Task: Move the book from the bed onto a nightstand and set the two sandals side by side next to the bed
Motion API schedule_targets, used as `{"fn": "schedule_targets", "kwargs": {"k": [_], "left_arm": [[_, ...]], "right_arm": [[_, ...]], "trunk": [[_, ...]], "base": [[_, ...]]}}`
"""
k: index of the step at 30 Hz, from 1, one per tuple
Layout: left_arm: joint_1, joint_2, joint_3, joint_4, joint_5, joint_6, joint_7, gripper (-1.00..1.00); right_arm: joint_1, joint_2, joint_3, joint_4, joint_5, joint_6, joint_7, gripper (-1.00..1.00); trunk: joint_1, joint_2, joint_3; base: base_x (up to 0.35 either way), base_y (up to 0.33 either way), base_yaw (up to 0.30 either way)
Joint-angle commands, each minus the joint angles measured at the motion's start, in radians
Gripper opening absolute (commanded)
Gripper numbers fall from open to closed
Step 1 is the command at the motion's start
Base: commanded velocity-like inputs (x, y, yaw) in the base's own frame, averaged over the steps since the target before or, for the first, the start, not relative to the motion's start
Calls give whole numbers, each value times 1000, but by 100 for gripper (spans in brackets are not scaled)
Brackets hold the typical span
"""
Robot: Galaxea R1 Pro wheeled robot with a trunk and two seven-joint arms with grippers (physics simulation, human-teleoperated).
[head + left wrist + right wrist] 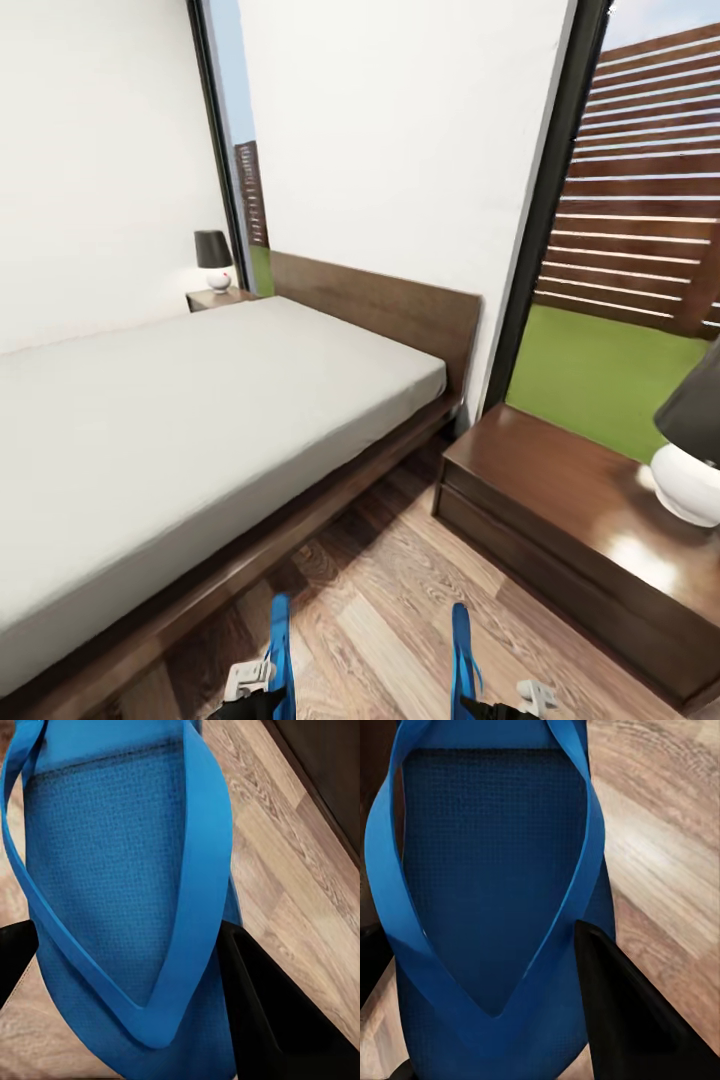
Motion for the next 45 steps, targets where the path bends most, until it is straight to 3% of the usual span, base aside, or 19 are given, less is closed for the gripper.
{"fn": "schedule_targets", "kwargs": {"k": [1, 45], "left_arm": [[-1, 0, -8, 1, 3, -8, -2, -100], [-1, 0, -8, 1, 3, -9, -2, -100]], "right_arm": [[0, 0, -3, 1, -2, 0, 2, -100], [0, 0, -3, 1, -2, 0, 2, -100]], "trunk": [[0, 0, -1], [0, 0, -1]], "base": [[0, 0, 291], [0, 0, 291]]}}
